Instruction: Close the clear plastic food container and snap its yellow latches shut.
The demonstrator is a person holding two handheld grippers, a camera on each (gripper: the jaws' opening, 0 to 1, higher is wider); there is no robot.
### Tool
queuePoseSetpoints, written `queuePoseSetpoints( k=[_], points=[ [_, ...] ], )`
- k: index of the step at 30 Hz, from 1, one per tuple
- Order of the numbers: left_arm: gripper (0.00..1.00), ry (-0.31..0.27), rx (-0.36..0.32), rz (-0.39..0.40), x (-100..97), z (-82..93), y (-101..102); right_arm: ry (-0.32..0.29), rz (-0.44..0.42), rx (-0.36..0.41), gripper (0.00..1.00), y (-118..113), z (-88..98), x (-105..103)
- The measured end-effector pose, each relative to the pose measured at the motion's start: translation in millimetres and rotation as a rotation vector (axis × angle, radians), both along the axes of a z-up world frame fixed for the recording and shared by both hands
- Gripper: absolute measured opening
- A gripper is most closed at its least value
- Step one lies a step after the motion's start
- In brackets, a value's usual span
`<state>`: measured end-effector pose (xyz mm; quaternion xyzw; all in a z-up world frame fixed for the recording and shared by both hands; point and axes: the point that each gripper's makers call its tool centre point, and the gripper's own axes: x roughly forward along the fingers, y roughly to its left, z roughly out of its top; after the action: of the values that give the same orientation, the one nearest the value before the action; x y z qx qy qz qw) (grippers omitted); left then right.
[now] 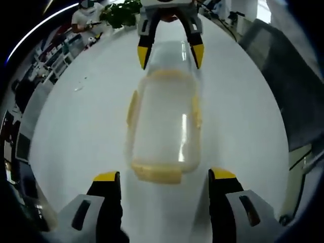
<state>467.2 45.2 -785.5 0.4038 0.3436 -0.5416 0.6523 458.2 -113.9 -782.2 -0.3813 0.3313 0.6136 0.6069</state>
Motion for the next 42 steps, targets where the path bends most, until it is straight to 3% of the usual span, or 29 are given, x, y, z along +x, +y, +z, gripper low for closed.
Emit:
queuePoseSetpoints(
  k=[6, 8, 27, 39, 42],
  points=[
    [0.69, 0.001, 0.011, -0.023, 2.7, -2.9, -1.8, 0.003, -0.012, -0.023, 0.6, 0.0, -5.4, 5.3],
    [0.69, 0.016, 0.005, -0.023, 1.8, -4.4, -3.0, -0.023, -0.006, -0.064, 0.59, -4.2, -9.8, 9.4],
    [0.67, 0.054, 0.02, -0.049, 3.8, -12.1, -2.5, 0.023, -0.012, -0.102, 0.56, -0.1, -23.1, 9.9],
    [0.44, 0.073, 0.043, -0.076, 1.6, -11.9, -1.1, 0.048, -0.001, -0.107, 0.48, -0.9, -22.3, 6.6],
    [0.4, 0.103, 0.047, -0.056, 0.4, -13.8, -1.3, 0.048, 0.012, -0.103, 0.47, -0.3, -22.9, 7.3]
  ],
)
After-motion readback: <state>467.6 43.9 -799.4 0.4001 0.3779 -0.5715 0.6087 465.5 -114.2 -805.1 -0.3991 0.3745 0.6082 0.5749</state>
